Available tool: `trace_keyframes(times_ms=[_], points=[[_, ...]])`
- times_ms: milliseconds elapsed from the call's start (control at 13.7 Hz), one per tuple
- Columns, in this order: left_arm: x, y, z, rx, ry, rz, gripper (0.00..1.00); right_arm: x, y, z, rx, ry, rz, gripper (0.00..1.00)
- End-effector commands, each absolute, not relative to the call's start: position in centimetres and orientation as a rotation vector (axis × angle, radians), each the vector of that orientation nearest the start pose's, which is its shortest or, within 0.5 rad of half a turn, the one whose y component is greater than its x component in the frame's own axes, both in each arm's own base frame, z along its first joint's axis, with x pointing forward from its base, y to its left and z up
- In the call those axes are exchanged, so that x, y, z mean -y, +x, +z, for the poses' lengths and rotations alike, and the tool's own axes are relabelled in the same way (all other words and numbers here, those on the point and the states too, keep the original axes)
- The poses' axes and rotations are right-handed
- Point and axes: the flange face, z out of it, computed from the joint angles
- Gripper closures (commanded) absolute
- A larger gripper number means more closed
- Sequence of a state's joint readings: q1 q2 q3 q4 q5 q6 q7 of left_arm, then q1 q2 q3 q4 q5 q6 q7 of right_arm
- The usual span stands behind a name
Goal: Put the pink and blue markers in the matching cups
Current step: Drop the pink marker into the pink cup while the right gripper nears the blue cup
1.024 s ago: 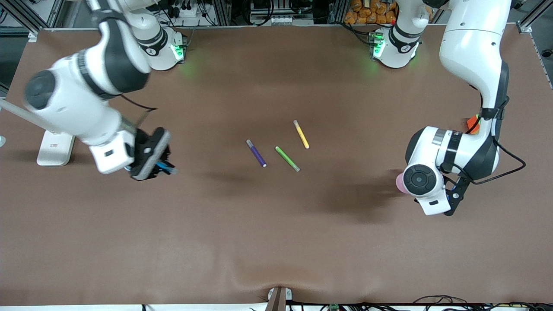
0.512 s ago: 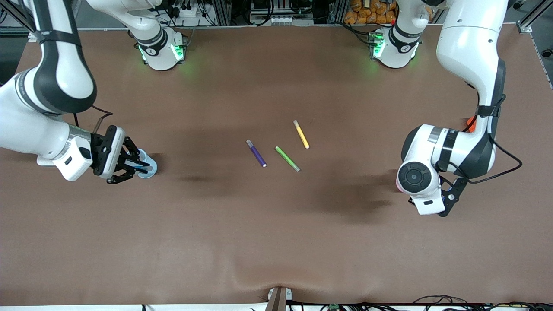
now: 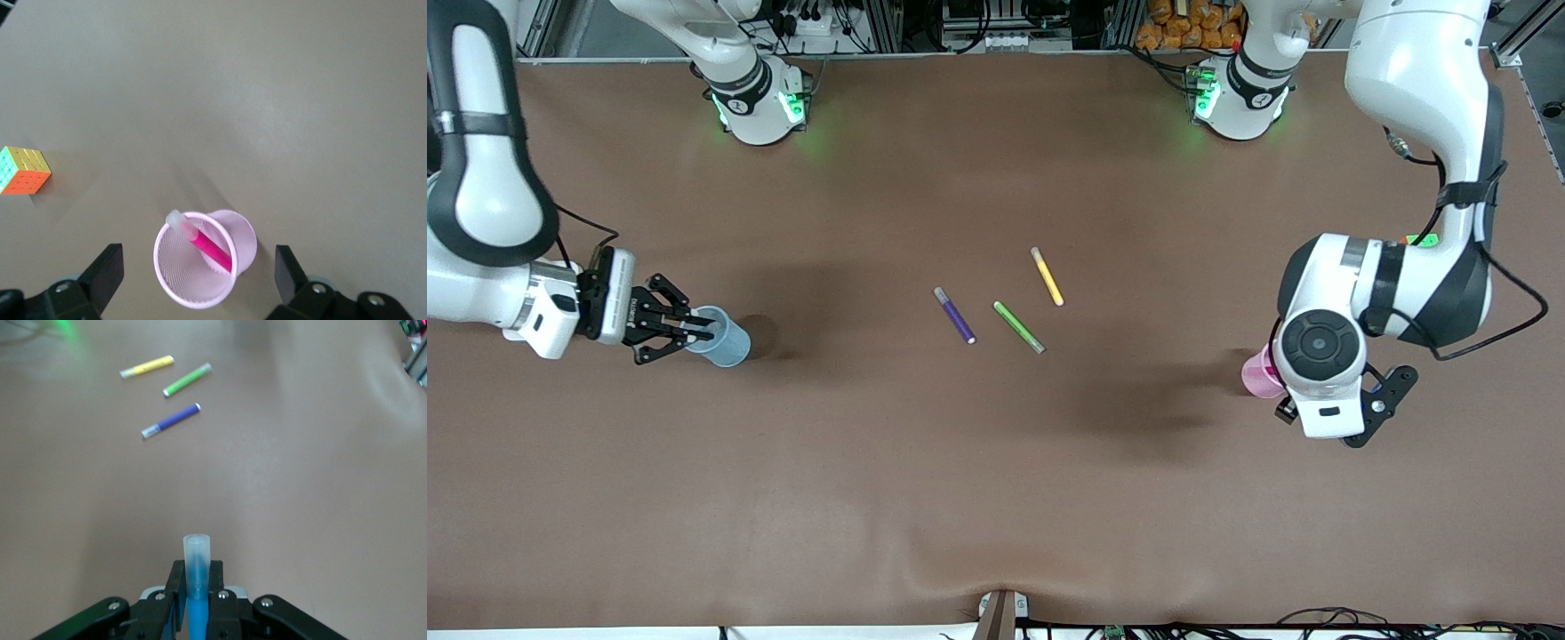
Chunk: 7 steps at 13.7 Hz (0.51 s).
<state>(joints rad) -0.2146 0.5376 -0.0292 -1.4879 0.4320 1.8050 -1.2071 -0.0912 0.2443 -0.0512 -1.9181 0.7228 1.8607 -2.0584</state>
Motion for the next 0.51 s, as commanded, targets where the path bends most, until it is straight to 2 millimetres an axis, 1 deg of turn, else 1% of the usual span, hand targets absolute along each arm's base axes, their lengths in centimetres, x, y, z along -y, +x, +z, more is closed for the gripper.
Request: trace_keyframes(times_ms=[0,73,220,366,439], points=[[12.0,66.5,38.7,1.038,-2.578,-0.097,0.0,5.0,58.1,33.2,1.791,-1.659,-0.662,1.0],[11.7,66.4,40.0,1.029,-2.613,-0.09,0.0,5.4,57.8,32.9,1.789,-1.63,-0.664,1.0],[10.7,66.0,43.0,1.007,-2.693,-0.066,0.0,6.5,56.8,31.5,1.747,-1.57,-0.65,1.0],[9.4,65.2,46.7,0.948,-2.764,-0.054,0.0,7.9,56.3,30.3,1.736,-1.546,-0.662,1.0],[8.8,64.8,48.5,0.895,-2.803,-0.064,0.0,8.3,56.2,29.9,1.747,-1.529,-0.672,1.0]])
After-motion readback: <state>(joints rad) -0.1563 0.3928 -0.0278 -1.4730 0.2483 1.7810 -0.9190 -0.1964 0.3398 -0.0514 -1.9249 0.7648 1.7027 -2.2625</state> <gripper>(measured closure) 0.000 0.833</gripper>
